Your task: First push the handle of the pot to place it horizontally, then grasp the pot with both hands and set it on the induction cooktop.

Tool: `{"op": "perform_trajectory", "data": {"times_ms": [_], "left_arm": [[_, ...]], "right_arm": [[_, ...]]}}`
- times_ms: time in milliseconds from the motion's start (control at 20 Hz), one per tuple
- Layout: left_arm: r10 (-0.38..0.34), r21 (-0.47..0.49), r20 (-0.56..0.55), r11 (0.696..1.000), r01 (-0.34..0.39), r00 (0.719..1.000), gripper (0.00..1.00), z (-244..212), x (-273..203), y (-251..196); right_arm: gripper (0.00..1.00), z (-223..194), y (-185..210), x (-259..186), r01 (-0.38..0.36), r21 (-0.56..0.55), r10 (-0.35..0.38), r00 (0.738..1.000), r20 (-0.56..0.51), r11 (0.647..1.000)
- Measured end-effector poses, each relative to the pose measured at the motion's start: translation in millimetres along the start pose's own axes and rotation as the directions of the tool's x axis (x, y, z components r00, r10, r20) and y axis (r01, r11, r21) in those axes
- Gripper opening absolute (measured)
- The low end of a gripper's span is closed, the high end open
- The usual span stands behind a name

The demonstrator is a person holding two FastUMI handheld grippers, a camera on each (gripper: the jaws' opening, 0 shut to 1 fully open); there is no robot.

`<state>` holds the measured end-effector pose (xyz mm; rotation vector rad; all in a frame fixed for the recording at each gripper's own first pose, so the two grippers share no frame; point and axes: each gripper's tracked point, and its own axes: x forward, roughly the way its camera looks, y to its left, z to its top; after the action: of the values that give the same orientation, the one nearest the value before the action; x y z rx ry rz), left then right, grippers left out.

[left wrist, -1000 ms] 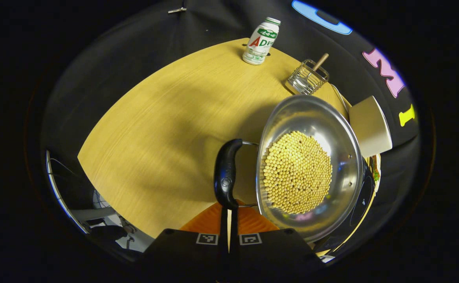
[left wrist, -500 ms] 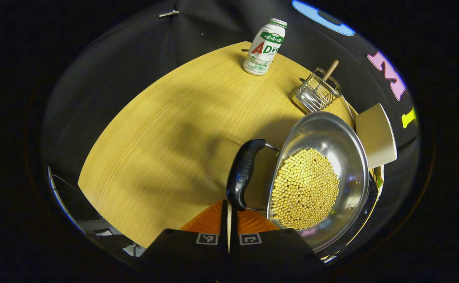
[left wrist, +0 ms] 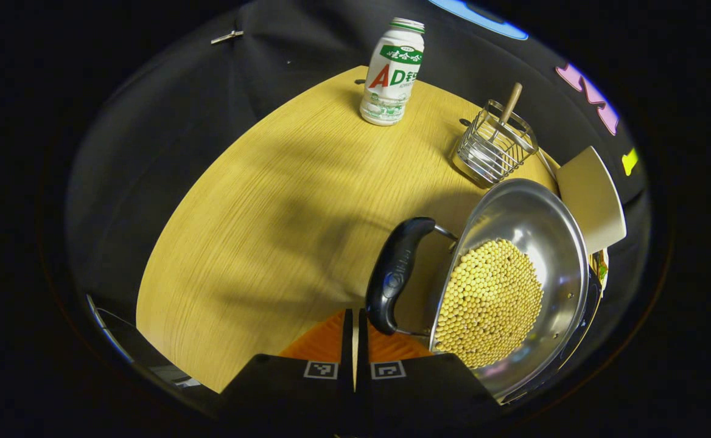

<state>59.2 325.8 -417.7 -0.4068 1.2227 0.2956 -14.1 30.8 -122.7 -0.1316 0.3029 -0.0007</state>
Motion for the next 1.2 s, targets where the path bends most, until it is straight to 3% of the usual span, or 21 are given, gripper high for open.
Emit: {"op": "perform_trajectory", "data": {"times_ms": [200,300,450,700,850,950,1000,1200], "left_arm": [[-0.024,0.043,0.039,0.999,0.022,0.999,0.05,7.0,-4.3,-4.8],[-0.037,0.027,0.088,0.999,0.035,0.995,0.05,9.7,-14.4,2.2],[-0.094,0.076,0.142,0.994,0.083,0.985,0.05,9.3,-34.7,8.7],[-0.174,0.221,0.287,0.969,0.112,0.942,0.06,39.3,-70.3,-1.3],[-0.265,0.304,0.257,0.935,0.183,0.929,0.55,36.1,-70.7,-31.5],[-0.266,0.316,0.237,0.930,0.185,0.934,0.89,38.3,-60.5,-37.6],[-0.265,0.315,0.225,0.930,0.187,0.938,0.96,40.6,-55.4,-41.0],[-0.236,0.324,0.186,0.931,0.167,0.954,0.95,43.3,-33.6,-45.9]], "right_arm": [[0.98,-23.8,49.1,23.9,-0.097,0.060,0.102,0.991,-0.089,0.993],[0.98,-37.9,79.9,37.6,-0.145,0.111,0.161,0.976,-0.145,0.983],[0.99,-51.5,122.0,57.7,-0.206,0.158,0.236,0.950,-0.204,0.966],[0.99,-75.1,181.1,90.5,-0.286,0.194,0.331,0.902,-0.275,0.939],[0.99,-99.8,207.0,109.8,-0.309,0.196,0.360,0.869,-0.339,0.931],[0.99,-115.4,225.3,119.6,-0.314,0.197,0.368,0.846,-0.386,0.929],[0.99,-124.2,236.1,124.5,-0.320,0.198,0.375,0.835,-0.404,0.927],[0.99,-153.7,266.6,137.5,-0.331,0.224,0.399,0.793,-0.461,0.916]]}}
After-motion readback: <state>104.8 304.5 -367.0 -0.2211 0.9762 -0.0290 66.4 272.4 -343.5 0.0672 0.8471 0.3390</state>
